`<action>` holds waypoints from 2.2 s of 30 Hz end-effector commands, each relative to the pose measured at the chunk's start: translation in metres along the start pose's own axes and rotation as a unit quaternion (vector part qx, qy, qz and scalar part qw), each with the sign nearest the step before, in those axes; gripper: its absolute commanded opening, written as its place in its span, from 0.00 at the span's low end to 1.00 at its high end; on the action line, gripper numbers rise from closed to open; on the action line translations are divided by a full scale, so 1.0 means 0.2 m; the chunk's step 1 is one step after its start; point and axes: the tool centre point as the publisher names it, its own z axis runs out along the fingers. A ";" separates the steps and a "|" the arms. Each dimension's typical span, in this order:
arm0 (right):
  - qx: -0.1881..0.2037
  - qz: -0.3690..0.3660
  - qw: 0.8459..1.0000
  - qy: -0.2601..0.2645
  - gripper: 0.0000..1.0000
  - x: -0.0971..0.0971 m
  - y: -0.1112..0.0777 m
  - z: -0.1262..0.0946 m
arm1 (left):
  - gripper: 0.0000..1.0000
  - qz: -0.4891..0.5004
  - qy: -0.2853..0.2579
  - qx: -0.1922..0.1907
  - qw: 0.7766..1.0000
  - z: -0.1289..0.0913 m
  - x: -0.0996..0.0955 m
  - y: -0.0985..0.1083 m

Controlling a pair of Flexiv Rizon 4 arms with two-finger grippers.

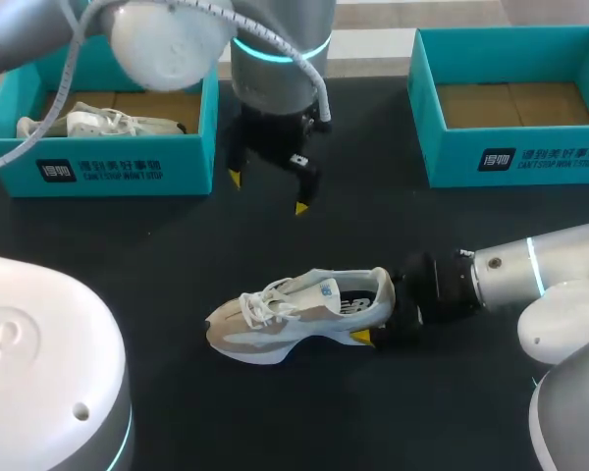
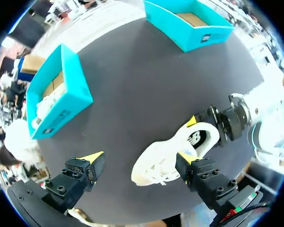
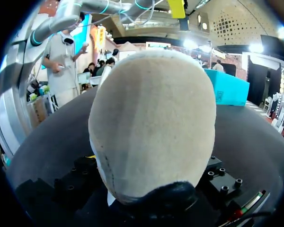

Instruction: Take the shoe out of the shoebox, open the shoe tongue, remove and reinsert the insole, then place the shoe into the shoebox

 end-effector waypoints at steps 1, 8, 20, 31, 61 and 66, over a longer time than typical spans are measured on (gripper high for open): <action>0.002 0.000 1.000 -0.002 0.00 -0.01 -0.01 0.02 | 1.00 -0.222 0.028 0.015 0.974 0.03 -0.01 0.05; 0.002 0.000 1.000 -0.002 0.00 -0.01 -0.01 0.02 | 1.00 -0.222 0.028 0.015 0.974 0.03 -0.01 0.05; 0.002 0.000 1.000 -0.002 0.00 -0.01 -0.01 0.02 | 1.00 -0.183 0.029 -0.006 0.983 0.09 0.11 0.14; 0.002 0.000 1.000 -0.002 0.00 -0.01 -0.01 0.02 | 1.00 -0.191 0.053 -0.019 0.980 0.17 0.33 0.24; 0.002 0.000 1.000 -0.002 0.00 -0.01 -0.01 0.02 | 1.00 -0.240 0.018 -0.060 0.969 0.48 0.53 0.20; 0.002 0.000 1.000 -0.002 0.00 -0.01 -0.01 0.02 | 1.00 -0.242 0.009 -0.061 0.968 0.51 0.56 0.20</action>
